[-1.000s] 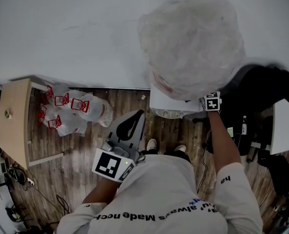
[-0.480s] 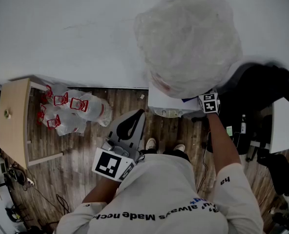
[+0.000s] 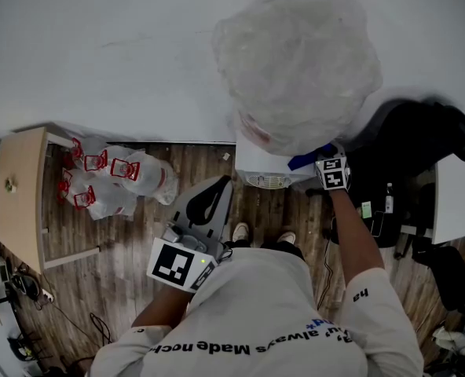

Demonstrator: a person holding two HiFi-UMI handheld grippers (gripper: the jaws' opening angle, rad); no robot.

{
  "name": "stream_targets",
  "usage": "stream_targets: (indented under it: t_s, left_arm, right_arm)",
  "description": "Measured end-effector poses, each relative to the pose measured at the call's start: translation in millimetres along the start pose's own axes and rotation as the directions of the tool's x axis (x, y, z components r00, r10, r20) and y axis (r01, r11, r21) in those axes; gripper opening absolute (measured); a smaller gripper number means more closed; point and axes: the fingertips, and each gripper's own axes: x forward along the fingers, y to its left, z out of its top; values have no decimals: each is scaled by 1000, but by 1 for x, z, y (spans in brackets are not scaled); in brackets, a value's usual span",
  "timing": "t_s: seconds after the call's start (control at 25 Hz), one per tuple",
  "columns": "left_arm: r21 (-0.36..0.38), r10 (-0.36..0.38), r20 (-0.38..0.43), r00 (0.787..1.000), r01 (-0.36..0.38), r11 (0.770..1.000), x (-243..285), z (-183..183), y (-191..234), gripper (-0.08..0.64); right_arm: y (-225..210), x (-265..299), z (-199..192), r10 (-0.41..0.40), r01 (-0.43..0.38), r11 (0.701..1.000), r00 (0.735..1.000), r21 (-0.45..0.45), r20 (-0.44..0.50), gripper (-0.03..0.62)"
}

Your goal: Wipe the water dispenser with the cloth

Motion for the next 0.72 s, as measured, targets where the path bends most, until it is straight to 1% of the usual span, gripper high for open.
stream_targets:
  t_s: [0.24, 0.52, 0.72]
  left_arm:
    - [2, -1, 4, 1000, 1, 1000, -2, 0, -5, 20]
    - [0, -5, 8, 1000, 5, 1000, -4, 1, -12, 20]
    - [-2, -8, 10, 1000, 8, 1000, -7, -1, -16, 20]
  right_arm:
    - [8, -10, -8, 5, -5, 1000, 1000, 7, 14, 67]
    - [12, -25, -23, -35, 34, 999, 999, 42, 38, 67]
    - [22, -40, -30, -39, 37, 998, 998, 46, 50, 67]
